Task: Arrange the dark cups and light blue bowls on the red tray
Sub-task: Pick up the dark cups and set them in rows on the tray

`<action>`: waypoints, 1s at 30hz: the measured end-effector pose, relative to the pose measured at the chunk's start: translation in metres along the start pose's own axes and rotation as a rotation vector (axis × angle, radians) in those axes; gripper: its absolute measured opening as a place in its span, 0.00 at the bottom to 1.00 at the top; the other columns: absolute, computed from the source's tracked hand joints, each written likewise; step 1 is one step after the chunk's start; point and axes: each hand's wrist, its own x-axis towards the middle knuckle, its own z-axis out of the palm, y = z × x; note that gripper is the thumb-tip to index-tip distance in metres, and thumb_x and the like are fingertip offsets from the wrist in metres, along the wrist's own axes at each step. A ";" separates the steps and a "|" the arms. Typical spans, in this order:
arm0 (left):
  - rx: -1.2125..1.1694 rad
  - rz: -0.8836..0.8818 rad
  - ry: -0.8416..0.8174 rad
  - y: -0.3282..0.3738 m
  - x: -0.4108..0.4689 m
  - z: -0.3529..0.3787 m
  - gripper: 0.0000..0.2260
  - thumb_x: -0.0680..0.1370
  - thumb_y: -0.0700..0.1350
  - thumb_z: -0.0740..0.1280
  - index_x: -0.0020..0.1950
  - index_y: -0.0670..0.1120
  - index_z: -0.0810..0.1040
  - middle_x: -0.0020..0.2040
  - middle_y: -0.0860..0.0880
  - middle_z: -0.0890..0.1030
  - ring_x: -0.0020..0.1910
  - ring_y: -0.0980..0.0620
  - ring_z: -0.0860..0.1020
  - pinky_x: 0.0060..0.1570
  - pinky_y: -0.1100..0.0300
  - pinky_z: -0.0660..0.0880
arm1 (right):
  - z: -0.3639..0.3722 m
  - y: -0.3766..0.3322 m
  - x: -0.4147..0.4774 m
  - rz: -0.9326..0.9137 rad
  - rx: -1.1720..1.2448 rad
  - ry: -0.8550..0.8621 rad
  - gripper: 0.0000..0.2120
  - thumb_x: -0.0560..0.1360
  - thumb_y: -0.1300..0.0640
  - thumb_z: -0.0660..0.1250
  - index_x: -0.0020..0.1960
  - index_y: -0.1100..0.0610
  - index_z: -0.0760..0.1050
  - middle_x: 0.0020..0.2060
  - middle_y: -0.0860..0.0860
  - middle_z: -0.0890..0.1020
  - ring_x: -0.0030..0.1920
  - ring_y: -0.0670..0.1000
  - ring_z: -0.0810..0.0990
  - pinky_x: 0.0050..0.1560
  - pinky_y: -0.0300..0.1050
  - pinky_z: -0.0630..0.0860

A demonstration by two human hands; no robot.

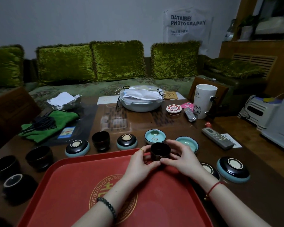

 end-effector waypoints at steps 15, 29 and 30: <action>0.224 -0.006 -0.034 0.017 -0.029 -0.028 0.35 0.68 0.47 0.74 0.71 0.49 0.61 0.68 0.48 0.71 0.63 0.54 0.73 0.63 0.62 0.70 | 0.000 -0.026 -0.019 -0.098 -0.178 0.056 0.33 0.61 0.65 0.76 0.62 0.51 0.68 0.50 0.40 0.73 0.54 0.40 0.74 0.57 0.31 0.71; 0.453 0.080 0.178 0.047 -0.125 -0.148 0.31 0.70 0.50 0.72 0.70 0.51 0.63 0.68 0.49 0.71 0.67 0.55 0.69 0.67 0.58 0.65 | 0.092 -0.102 -0.042 -0.362 -0.216 -0.090 0.32 0.62 0.62 0.77 0.61 0.48 0.68 0.56 0.50 0.74 0.57 0.48 0.75 0.59 0.42 0.71; 0.455 0.075 0.193 0.048 -0.133 -0.159 0.31 0.70 0.49 0.72 0.70 0.51 0.64 0.68 0.49 0.71 0.67 0.55 0.69 0.68 0.57 0.65 | 0.102 -0.106 -0.044 -0.373 -0.212 -0.110 0.31 0.62 0.62 0.77 0.60 0.47 0.67 0.55 0.50 0.74 0.57 0.48 0.75 0.59 0.41 0.71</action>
